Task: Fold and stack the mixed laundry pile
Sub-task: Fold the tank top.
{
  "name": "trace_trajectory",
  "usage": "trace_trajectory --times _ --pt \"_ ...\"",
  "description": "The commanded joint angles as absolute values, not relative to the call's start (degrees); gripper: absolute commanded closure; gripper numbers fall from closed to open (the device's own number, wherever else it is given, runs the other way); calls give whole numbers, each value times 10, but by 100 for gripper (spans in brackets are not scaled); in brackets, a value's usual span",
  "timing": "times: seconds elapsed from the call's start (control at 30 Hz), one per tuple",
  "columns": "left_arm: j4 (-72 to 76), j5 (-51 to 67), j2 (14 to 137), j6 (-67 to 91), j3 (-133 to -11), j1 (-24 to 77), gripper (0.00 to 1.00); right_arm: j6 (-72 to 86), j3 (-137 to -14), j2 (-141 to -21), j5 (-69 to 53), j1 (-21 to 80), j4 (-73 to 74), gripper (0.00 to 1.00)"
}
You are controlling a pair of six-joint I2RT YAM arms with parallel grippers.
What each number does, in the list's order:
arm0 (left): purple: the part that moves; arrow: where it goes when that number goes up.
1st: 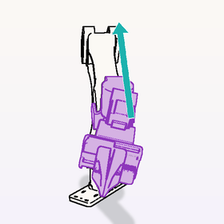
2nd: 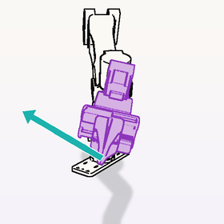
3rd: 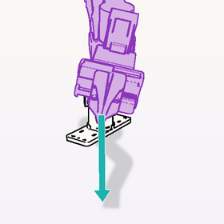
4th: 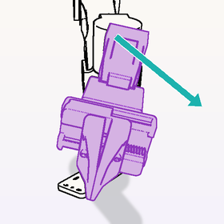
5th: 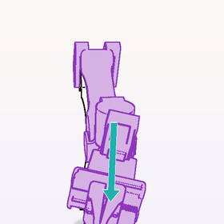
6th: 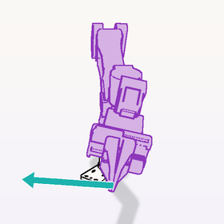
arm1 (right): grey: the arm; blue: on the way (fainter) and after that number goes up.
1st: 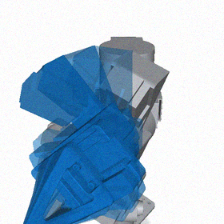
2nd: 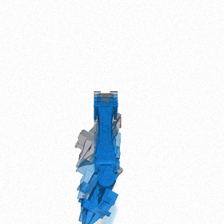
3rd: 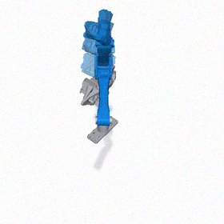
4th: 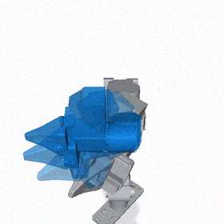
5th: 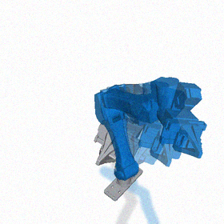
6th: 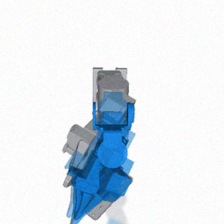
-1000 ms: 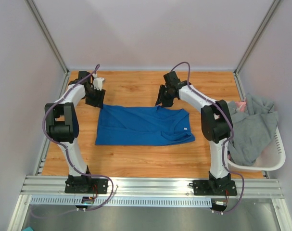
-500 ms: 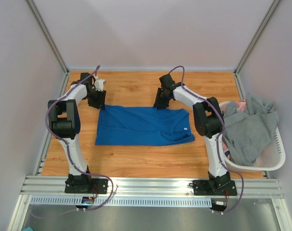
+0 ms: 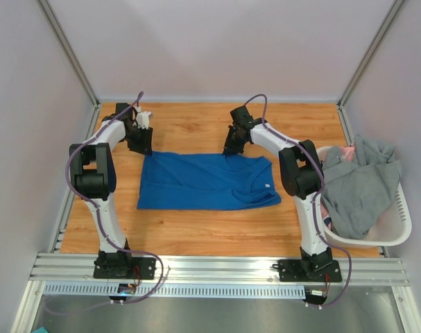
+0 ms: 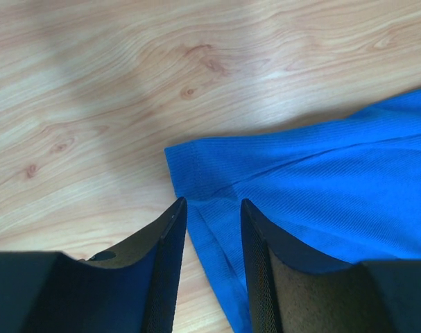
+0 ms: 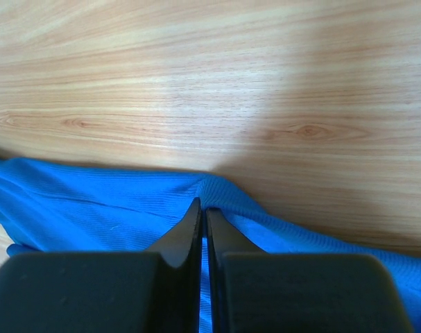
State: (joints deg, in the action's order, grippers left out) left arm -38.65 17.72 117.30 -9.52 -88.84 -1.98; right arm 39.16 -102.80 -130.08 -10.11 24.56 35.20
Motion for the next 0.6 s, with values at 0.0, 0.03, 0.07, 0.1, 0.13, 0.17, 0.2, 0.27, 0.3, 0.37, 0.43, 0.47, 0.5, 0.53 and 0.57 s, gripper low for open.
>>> trace_trajectory --times 0.0,0.03,0.07,0.1,0.13,0.17,0.2,0.27,0.3,0.37,0.43,0.47,0.5,0.53,0.57 --pt "-377 187 1187 -76 -916 -24 55 382 -1041 -1255 -99 239 330 100" --pt "-375 186 1189 -72 -920 -24 55 382 -1042 -1254 -102 238 332 100" --pt "-374 186 1191 -71 -923 -24 55 382 -1040 -1252 -103 236 331 100" --pt "-374 187 1192 -69 -925 -24 55 385 -1037 -1250 -105 235 331 100" --pt "-374 188 1191 -68 -929 -23 55 385 -1035 -1248 -105 234 330 100" --pt "-374 188 1194 -67 -932 -24 55 387 -1031 -1246 -106 232 329 100" --pt "-374 189 1194 -66 -933 -24 55 387 -1025 -1244 -107 231 323 100" --pt "-377 191 1200 -63 -936 -23 55 387 -1022 -1244 -116 231 319 100" --pt "-377 193 1202 -62 -939 -24 55 388 -1021 -1246 -123 231 316 100" --pt "-378 201 1208 -56 -941 -23 55 390 -1022 -1247 -123 231 317 100" --pt "-378 204 1211 -55 -941 -22 56 389 -1021 -1244 -119 230 317 100" --pt "-378 207 1213 -53 -942 -22 56 388 -1020 -1242 -118 231 316 100" --pt "-379 210 1212 -52 -942 -22 56 388 -1020 -1241 -118 231 316 100" --pt "-378 212 1214 -50 -942 -22 56 388 -1022 -1242 -120 231 316 100" --pt "-378 213 1216 -50 -942 -22 56 388 -1023 -1243 -120 231 317 100"
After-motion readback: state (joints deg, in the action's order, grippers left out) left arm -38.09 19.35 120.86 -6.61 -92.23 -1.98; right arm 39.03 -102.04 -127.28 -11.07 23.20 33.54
